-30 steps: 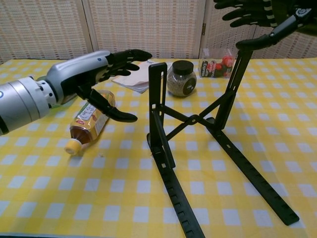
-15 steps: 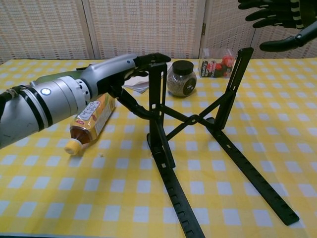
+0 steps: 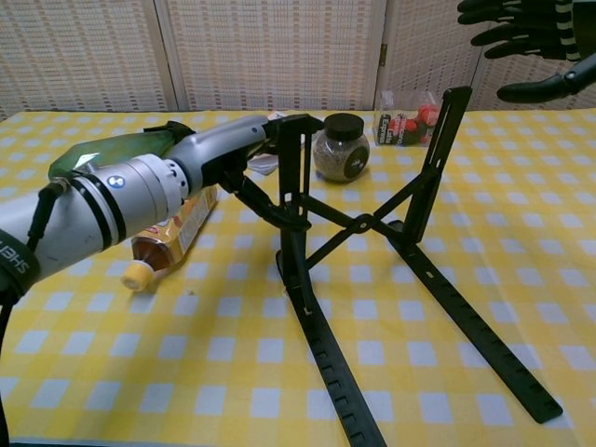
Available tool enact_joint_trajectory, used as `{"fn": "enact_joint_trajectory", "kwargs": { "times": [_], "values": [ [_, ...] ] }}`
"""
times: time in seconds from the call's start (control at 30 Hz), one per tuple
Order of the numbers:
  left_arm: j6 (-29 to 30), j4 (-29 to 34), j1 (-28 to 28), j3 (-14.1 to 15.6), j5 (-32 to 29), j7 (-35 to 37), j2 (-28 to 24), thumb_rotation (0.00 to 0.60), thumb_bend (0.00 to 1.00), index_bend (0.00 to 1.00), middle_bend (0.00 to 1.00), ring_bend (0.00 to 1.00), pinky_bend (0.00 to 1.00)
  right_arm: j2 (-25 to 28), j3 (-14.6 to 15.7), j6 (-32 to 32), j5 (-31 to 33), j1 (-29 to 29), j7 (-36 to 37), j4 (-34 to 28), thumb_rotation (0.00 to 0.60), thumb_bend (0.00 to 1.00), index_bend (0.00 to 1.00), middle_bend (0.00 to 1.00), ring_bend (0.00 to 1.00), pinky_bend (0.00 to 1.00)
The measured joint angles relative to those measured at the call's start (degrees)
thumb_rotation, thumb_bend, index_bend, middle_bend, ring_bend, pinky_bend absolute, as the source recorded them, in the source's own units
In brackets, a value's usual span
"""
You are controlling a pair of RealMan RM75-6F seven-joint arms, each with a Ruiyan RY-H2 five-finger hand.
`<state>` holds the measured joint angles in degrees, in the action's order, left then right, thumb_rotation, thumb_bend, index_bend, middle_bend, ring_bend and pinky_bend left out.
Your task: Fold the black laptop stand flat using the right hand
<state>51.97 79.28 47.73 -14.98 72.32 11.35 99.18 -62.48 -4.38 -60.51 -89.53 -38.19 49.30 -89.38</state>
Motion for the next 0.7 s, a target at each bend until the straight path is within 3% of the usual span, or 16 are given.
{"fn": "enact_joint_trajectory", "kwargs": {
  "times": [0.17,0.33,0.7],
  "values": [
    [1.3,-2.4,-0.3,0.1,0.5,0.5,1.0,0.600,0.13,0.25,0.17,0.15,0.00,-0.4,0.0,0.1,-0.2,0.1,0.3,0.3,0.600,0.33,0.00,0.00,0.00,0.00],
    [2.7,-4.6,-0.4,0.1,1.5,2.1,2.3,0.600,0.13,0.42,0.32,0.25,0.00,-0.8,0.0,0.0,-0.3,0.2,0.4,0.4,0.600,0.33,0.00,0.00,0.00,0.00],
    [5.2,-11.6,0.2,0.3,3.9,2.5,5.4,0.600,0.13,0.56,0.38,0.30,0.00,-0.5,0.0,-0.7,-0.2,1.1,0.2,0.1,0.600,0.33,0.00,0.00,0.00,0.00]
  ]
}}
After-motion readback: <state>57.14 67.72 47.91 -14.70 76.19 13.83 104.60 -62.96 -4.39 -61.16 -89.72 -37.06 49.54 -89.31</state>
